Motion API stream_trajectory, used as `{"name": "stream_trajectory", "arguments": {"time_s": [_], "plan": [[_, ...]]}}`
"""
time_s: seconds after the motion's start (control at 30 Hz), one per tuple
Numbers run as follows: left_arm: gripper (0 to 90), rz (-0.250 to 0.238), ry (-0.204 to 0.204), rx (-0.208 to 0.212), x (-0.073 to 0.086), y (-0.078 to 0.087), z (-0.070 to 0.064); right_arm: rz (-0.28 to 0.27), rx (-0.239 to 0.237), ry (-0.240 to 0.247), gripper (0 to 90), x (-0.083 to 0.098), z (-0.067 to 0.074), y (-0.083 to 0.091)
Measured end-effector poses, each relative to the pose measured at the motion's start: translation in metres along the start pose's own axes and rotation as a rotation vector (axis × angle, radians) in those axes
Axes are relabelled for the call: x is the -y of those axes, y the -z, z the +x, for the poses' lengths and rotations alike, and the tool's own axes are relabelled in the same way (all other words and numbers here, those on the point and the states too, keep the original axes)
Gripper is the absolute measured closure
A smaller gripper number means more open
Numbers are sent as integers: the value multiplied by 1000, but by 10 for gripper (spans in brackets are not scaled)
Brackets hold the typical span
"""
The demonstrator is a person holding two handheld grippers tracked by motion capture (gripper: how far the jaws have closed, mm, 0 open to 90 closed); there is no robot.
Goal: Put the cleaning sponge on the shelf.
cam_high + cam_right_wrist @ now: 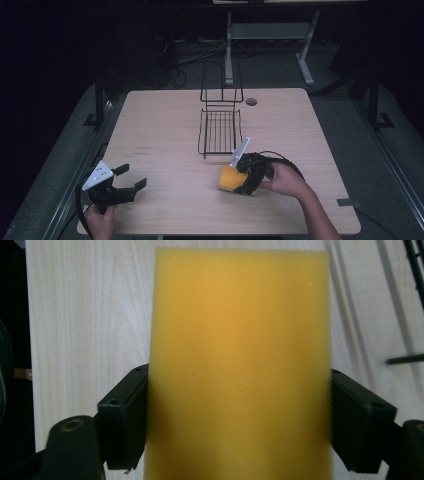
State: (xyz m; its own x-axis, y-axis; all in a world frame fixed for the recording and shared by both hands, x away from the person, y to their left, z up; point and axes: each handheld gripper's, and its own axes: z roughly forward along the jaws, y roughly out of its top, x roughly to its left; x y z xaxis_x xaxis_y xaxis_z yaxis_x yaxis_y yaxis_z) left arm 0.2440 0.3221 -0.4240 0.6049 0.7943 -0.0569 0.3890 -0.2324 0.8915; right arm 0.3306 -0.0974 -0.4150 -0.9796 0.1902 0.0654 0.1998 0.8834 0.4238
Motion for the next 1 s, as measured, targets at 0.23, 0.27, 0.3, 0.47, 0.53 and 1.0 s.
{"name": "stream_trajectory", "arguments": {"time_s": [0.23,0.27,0.3,0.47,0.53,1.0], "plan": [[134,-1,-2,-1,0,0,1,-8,4,6,220,-8,-7,7],[134,-1,-2,-1,0,0,1,-8,4,6,220,-8,-7,7],[135,-3,0,0,0,0,1,-12,4,8,220,-9,-9,8],[134,-3,-3,0,0,0,0,-13,-1,3,219,-12,-14,10],[134,-3,-2,2,0,-1,0,-14,0,5,219,-13,-15,11],[134,-5,0,2,0,0,1,-18,-13,7,220,-21,-27,15]]}}
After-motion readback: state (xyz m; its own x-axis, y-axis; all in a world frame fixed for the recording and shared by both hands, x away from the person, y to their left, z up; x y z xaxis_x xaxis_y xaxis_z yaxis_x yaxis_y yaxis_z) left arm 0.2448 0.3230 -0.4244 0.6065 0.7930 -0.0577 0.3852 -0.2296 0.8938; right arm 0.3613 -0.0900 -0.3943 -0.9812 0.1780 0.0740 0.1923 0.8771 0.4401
